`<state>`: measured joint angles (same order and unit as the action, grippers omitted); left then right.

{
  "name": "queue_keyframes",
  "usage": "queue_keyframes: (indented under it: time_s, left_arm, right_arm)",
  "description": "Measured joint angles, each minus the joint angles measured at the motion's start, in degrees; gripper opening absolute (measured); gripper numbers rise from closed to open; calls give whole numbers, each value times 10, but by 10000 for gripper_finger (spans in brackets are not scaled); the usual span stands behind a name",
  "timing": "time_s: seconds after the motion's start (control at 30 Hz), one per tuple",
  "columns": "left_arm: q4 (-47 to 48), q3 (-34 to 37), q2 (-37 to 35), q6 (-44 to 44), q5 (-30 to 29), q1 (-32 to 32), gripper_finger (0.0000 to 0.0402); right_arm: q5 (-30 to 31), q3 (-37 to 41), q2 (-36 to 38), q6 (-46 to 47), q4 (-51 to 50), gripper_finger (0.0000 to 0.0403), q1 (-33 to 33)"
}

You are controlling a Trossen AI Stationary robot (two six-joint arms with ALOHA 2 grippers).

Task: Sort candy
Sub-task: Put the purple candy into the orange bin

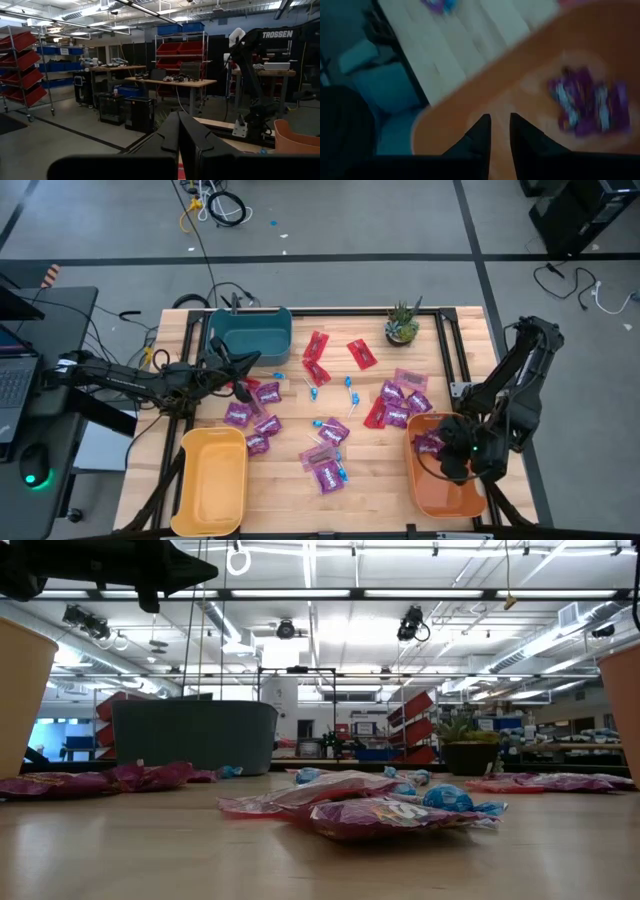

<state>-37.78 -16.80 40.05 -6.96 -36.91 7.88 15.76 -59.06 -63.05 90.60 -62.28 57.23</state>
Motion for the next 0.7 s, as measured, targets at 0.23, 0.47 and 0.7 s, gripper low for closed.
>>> queue_keyframes:
  time_s: [0.23,0.47,0.7]
  left_arm:
    - [4,0,1,1,0,0,6]
    - [9,0,1,14,0,0,6]
    - [46,0,1,60,5,0,6]
  right_arm:
    - [26,-17,0,-127,0,57,-71]
    - [26,-17,0,-291,29,57,-160]
    - [27,-17,-4,-473,101,57,-251]
